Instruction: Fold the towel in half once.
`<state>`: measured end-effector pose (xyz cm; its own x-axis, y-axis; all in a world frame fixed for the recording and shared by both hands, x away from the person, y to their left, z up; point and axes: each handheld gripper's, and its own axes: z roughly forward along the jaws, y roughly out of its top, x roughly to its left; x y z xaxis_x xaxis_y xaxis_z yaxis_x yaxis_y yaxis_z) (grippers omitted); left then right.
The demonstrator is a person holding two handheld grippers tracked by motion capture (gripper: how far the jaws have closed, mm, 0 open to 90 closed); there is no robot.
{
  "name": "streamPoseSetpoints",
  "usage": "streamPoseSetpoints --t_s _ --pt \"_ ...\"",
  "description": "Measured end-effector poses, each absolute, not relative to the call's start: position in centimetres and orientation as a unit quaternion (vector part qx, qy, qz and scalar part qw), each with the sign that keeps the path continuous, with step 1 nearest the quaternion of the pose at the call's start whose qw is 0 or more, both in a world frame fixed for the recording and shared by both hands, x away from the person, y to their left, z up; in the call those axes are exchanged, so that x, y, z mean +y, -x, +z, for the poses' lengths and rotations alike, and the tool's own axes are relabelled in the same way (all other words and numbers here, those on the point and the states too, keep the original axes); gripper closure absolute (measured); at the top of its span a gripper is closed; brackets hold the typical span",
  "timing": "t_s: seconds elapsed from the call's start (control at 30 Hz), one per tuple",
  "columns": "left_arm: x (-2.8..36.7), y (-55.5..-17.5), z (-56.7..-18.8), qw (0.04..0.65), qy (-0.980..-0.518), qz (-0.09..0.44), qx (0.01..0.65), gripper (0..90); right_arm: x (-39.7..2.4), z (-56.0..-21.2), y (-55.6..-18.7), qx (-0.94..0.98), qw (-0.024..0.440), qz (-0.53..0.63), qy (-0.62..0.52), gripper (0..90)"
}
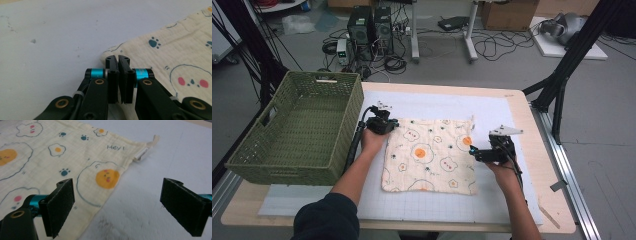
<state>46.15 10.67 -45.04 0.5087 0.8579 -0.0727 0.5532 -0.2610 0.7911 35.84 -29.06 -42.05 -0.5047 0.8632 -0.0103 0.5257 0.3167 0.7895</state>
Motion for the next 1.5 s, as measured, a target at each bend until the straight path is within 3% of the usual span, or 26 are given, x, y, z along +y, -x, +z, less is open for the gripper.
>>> streamPoseSetpoints --t_s 0.3,0.47,0.77,0.9,0.97,1.1,1.27,1.5 --pt "11.3 -46.1 -45.0 0.404 -0.768 0.174 0.465 85.9 -27.5 -42.7 -42.2 0.807 0.196 0.319 -0.457 13.9" --pt "11.7 -46.1 -44.9 0.401 -0.770 0.167 0.468 85.7 -28.2 -43.1 -44.0 0.756 0.203 0.372 -0.499 42.8" --pt "11.7 -45.8 -45.0 0.405 -0.762 0.170 0.475 84.2 -25.4 -44.2 -46.3 0.786 0.185 0.329 -0.489 53.7" --pt "11.8 -45.6 -45.0 0.408 -0.758 0.168 0.480 84.9 -25.4 -44.1 -46.2 0.793 0.179 0.331 -0.479 79.1" --pt "11.8 -45.5 -44.9 0.404 -0.762 0.165 0.479 86.3 -25.0 -44.0 -46.1 0.803 0.184 0.325 -0.464 85.1" --pt "12.0 -45.4 -44.6 0.403 -0.755 0.179 0.486 86.9 -24.9 -43.7 -46.0 0.801 0.200 0.320 -0.465 86.8" --pt "12.8 -45.1 -43.1 0.451 -0.720 0.203 0.486 87.0 -25.1 -42.2 -45.5 0.784 0.245 0.360 -0.443 86.7" --pt "13.3 -44.4 -42.2 0.464 -0.729 0.190 0.466 86.7 -25.5 -41.5 -44.3 0.794 0.241 0.376 -0.413 86.3"
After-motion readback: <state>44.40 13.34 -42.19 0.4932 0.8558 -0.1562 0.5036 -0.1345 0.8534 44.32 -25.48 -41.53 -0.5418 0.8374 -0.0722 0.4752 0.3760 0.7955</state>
